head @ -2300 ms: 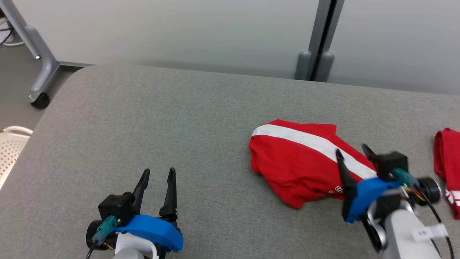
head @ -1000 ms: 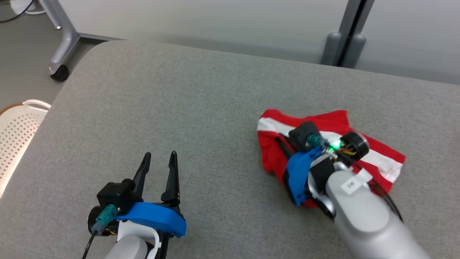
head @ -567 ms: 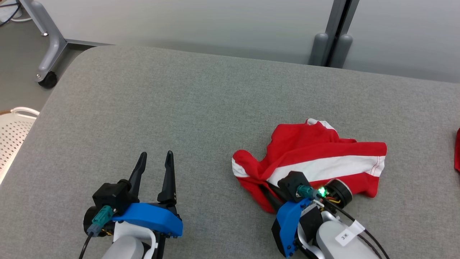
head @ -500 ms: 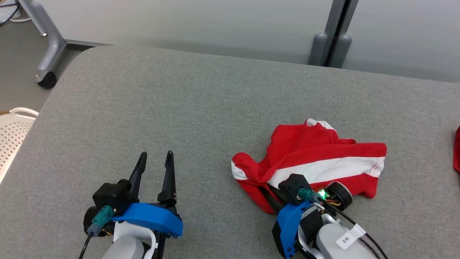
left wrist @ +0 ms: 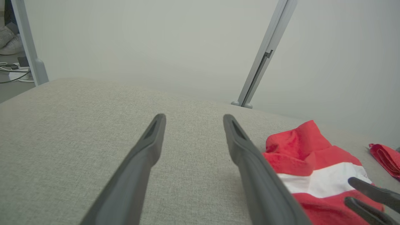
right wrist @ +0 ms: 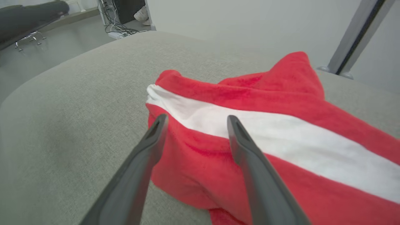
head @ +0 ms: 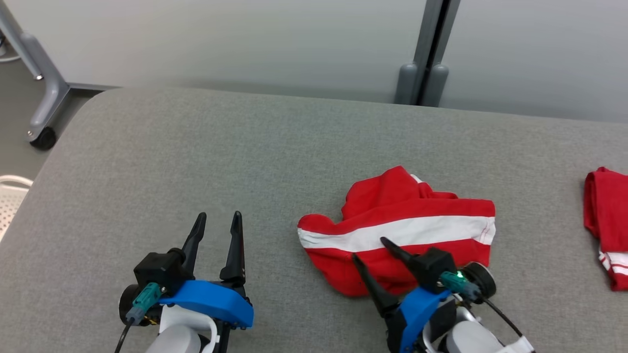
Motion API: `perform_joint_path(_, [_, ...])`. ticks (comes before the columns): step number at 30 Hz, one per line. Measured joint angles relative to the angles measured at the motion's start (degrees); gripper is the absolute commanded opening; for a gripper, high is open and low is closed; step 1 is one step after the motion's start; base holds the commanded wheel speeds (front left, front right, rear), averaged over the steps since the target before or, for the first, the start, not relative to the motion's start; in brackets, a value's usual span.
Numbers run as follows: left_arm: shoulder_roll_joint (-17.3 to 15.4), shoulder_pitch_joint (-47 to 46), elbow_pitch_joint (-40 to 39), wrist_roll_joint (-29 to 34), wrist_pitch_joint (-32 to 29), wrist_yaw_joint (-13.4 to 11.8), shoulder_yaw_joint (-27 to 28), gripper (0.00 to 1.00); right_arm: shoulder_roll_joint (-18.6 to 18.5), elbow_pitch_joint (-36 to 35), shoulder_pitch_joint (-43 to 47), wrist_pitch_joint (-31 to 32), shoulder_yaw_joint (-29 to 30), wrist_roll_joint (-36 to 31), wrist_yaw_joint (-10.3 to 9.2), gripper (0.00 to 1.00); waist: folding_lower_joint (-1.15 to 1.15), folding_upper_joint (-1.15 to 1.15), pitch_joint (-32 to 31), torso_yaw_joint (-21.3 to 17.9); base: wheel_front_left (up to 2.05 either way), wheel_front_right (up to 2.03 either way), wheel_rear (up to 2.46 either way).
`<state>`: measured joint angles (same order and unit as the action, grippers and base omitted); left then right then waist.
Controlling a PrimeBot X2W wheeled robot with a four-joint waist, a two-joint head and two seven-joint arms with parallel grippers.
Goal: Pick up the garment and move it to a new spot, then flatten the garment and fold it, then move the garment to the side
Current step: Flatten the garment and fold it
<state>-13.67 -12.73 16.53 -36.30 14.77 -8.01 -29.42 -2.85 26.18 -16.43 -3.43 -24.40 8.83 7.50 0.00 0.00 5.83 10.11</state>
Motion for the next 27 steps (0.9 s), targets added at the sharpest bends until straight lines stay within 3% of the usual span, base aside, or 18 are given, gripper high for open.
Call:
perform_joint_path(12, [0.02, 1.14, 0.65, -0.52, -0.04, -0.10, 0.14, 1.00, 0.01, -8.66, 9.33, -2.21, 14.88, 0.13, -0.01, 1.00, 0.00, 0.00, -4.70, -3.39, 0.00, 0.00, 0.00])
perform_joint_path(13, [0.21, 2.20, 0.82, -0.87, -0.02, -0.21, 0.41, 1.00, 0.00, -11.06, 12.05, -2.26, 19.76, -0.29, -0.01, 1.00, 0.00, 0.00, -6.04, -4.02, 0.00, 0.00, 0.00])
perform_joint_path(16, [0.24, 3.09, 0.90, -0.99, 0.03, -0.20, 0.68, 1.00, -0.01, -12.65, 13.34, -2.27, 23.02, -0.30, -0.01, 1.00, 0.00, 0.00, -6.55, -4.27, 0.00, 0.00, 0.00])
perform_joint_path(27, [-0.30, 5.05, 1.38, -1.32, 0.03, -0.35, 0.96, 1.00, -0.01, -15.43, 15.54, -2.29, 27.07, -0.11, -0.01, 1.00, 0.00, 0.00, -7.32, -4.53, 0.00, 0.00, 0.00])
